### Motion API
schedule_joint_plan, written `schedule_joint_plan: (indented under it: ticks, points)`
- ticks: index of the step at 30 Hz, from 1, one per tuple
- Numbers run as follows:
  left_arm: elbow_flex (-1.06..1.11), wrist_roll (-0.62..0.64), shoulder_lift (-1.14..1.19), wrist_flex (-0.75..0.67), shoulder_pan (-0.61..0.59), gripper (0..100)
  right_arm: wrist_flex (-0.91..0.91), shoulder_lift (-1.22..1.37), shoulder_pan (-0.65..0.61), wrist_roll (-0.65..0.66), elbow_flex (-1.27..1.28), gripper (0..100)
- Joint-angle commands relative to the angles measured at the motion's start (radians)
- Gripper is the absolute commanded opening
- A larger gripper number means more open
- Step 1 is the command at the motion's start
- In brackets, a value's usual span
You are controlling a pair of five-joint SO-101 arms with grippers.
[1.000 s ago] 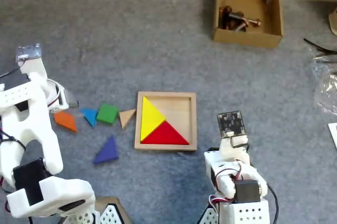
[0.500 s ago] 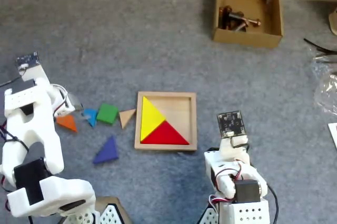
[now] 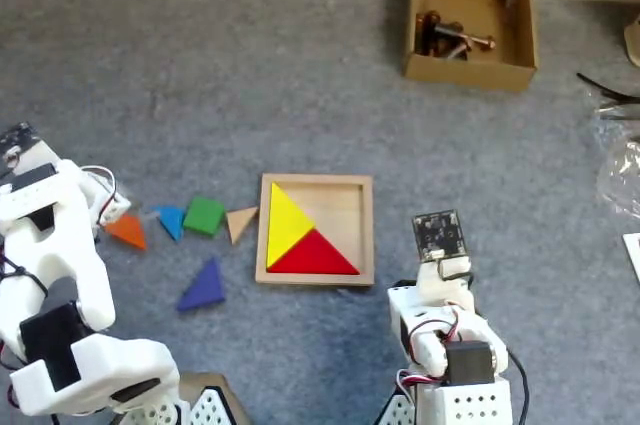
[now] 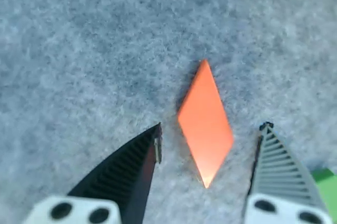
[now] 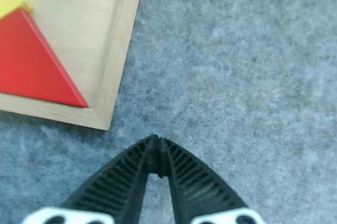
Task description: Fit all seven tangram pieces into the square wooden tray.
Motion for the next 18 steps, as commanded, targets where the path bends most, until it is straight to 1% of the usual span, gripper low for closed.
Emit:
schedule_joint_plan:
  ticks: [1, 4, 6, 16, 18]
  points:
    - [0.027, 0.011, -0.03, -0.081, 0.007, 27, -0.018, -0.008, -0.01, -0.008, 0.117, 0.5]
    - [0.056, 0.012, 0.021, -0.157, 0.025, 27, -0.018, -0.008, -0.01, -0.008, 0.117, 0.5]
    - [0.058, 0.012, 0.048, -0.173, 0.033, 27, -0.018, -0.008, -0.01, -0.008, 0.117, 0.5]
    - [0.059, 0.012, 0.062, -0.173, 0.047, 26, -0.018, -0.008, -0.01, -0.008, 0.117, 0.5]
    - [0.058, 0.011, 0.062, -0.173, 0.047, 22, -0.018, -0.008, -0.01, -0.008, 0.117, 0.5]
